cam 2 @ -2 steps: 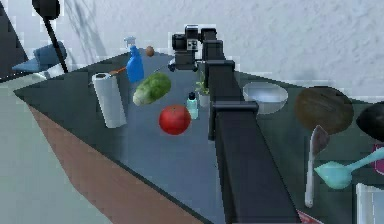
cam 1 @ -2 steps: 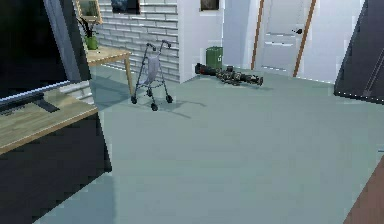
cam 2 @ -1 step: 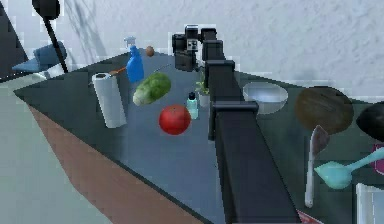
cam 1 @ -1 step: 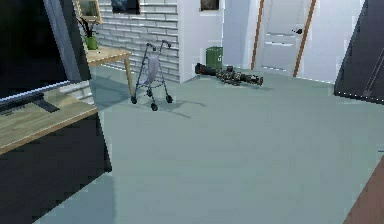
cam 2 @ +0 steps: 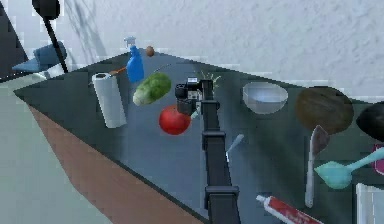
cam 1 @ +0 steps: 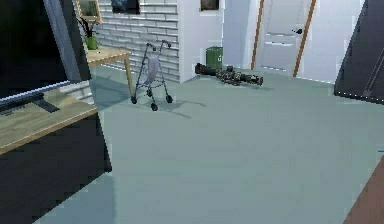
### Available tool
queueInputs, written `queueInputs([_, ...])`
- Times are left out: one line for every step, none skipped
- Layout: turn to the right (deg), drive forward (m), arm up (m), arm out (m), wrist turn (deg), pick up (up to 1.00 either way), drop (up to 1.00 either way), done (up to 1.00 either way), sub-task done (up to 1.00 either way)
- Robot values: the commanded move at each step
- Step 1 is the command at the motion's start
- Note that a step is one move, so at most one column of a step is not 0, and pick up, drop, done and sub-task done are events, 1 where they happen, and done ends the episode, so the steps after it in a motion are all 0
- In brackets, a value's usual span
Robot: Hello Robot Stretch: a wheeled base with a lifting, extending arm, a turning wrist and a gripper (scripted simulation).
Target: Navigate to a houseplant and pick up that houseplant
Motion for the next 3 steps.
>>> queueInputs([0.0,0.0,0.0,0.0,0.0,1.0,0.0,0.0,0.0])
queueInputs([0.0,0.0,0.1,0.0,0.0,0.0,0.0,0.0,0.0])
queueInputs([0.0,0.0,0.0,0.0,0.0,0.0,0.0,1.0,0.0])
